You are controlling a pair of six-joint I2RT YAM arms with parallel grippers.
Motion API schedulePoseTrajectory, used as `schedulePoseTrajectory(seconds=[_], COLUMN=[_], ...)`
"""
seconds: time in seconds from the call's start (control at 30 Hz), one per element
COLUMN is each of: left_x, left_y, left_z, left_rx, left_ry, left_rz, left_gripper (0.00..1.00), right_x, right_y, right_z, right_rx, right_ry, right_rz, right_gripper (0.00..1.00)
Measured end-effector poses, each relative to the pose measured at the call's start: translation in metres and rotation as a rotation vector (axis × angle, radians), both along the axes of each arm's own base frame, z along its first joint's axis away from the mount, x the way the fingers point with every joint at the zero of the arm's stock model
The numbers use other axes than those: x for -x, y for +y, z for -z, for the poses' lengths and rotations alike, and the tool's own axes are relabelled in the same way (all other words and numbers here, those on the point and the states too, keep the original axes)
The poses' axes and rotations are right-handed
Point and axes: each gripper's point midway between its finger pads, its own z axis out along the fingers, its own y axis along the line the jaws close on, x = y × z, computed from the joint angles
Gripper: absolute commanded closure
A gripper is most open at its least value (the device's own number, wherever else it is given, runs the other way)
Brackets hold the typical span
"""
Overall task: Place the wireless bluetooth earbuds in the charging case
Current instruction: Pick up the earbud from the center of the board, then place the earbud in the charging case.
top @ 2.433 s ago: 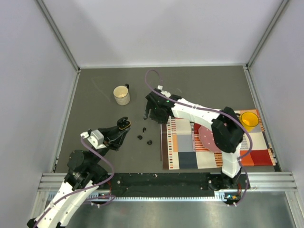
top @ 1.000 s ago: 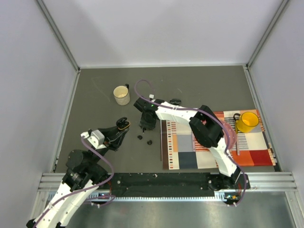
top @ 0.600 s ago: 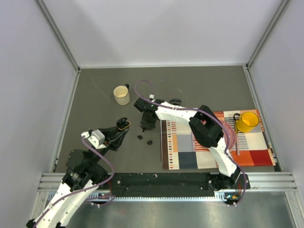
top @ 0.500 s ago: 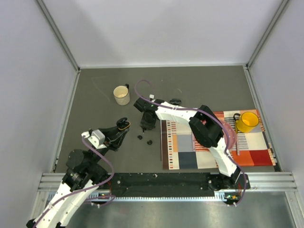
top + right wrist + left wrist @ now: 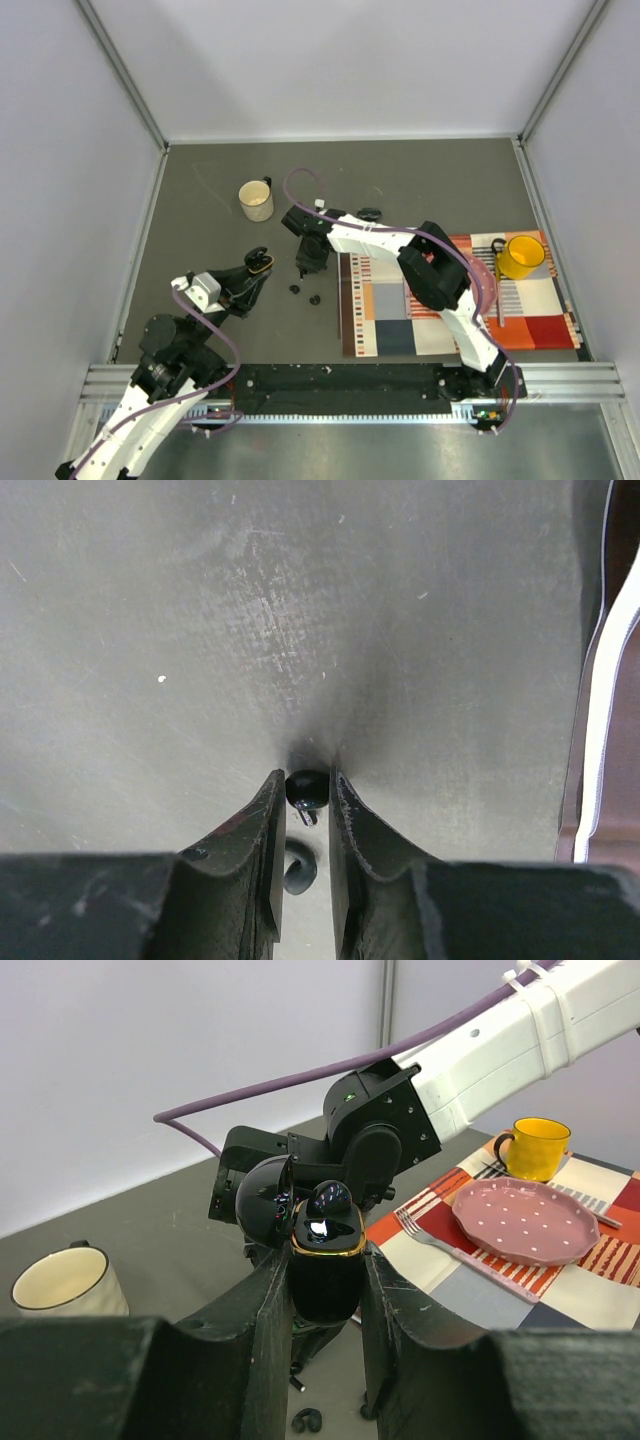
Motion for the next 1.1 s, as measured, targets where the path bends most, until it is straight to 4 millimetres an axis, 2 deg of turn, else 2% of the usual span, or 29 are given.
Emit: schedulePoseTrajectory(seconds=[0.37, 0.5, 0.63, 0.77, 0.83, 0.9, 1.1], left_x=[0.001, 0.001, 0.001, 0.001, 0.001, 0.002, 0.000], left_y=[0.002, 0.002, 0.002, 0.002, 0.002, 0.002, 0.000], left_z=[-0.006, -0.006, -0.006, -0.006, -0.008, -0.011, -0.013], left_rx=[0.009, 0.015, 0.026, 0.038, 0.052, 0.066, 0.109], left_ry=[-0.008, -0.002, 0.007, 0.016, 0.020, 0.014, 0.012], left_rz=[-0.003, -0.007, -0.004, -0.003, -0.001, 0.001, 0.010], left_gripper=[1.00, 1.00, 1.00, 1.00, 1.00, 1.00, 1.00], right_x=[-0.004, 0.001, 0.003, 0.000, 0.002, 0.007, 0.022], right_y=[-0.003, -0.022, -0.034, -0.034, -0.037, -0.044, -0.064], right_z=[-0.002, -0.015, -0.065, -0.143, -0.175, -0.202, -0.264], right_rx=[0.001, -0.004, -0.097, -0.272, -0.347, -0.410, -0.550], right_ry=[-0.041, -0.124, -0.275, -0.485, -0.573, -0.656, -0.846], right_rz=[-0.017, -0.039, -0.064, -0.081, -0.088, -0.091, -0.101], right_gripper=[1.00, 1.00, 1.00, 1.00, 1.00, 1.00, 1.00])
